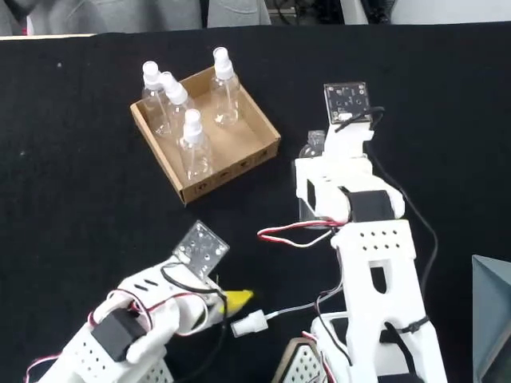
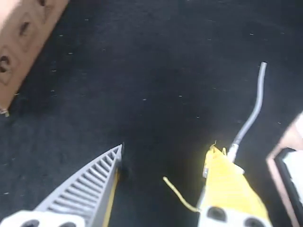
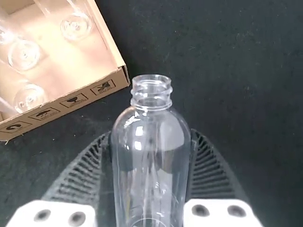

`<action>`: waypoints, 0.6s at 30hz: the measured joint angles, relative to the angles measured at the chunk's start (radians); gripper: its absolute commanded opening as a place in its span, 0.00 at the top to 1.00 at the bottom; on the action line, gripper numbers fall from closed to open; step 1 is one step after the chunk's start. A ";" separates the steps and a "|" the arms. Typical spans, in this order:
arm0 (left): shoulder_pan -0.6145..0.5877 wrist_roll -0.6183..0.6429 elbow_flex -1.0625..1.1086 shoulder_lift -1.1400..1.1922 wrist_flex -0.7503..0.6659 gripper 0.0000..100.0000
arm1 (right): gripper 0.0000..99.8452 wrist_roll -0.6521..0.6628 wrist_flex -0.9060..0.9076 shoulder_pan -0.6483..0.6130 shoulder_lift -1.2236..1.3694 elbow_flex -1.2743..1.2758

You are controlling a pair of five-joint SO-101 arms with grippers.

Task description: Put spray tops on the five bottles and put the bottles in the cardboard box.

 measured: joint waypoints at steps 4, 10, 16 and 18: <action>0.060 0.023 0.000 0.000 0.000 0.74 | 0.90 0.002 -0.003 0.020 0.000 0.000; 0.153 0.051 0.000 0.000 0.000 0.74 | 0.90 -0.025 -0.003 0.052 0.000 0.000; 0.190 0.064 0.000 0.000 0.000 0.74 | 0.90 -0.026 -0.003 0.054 0.000 0.000; 0.190 0.064 -0.005 0.041 0.000 0.74 | 0.90 -0.026 -0.003 0.054 0.000 0.000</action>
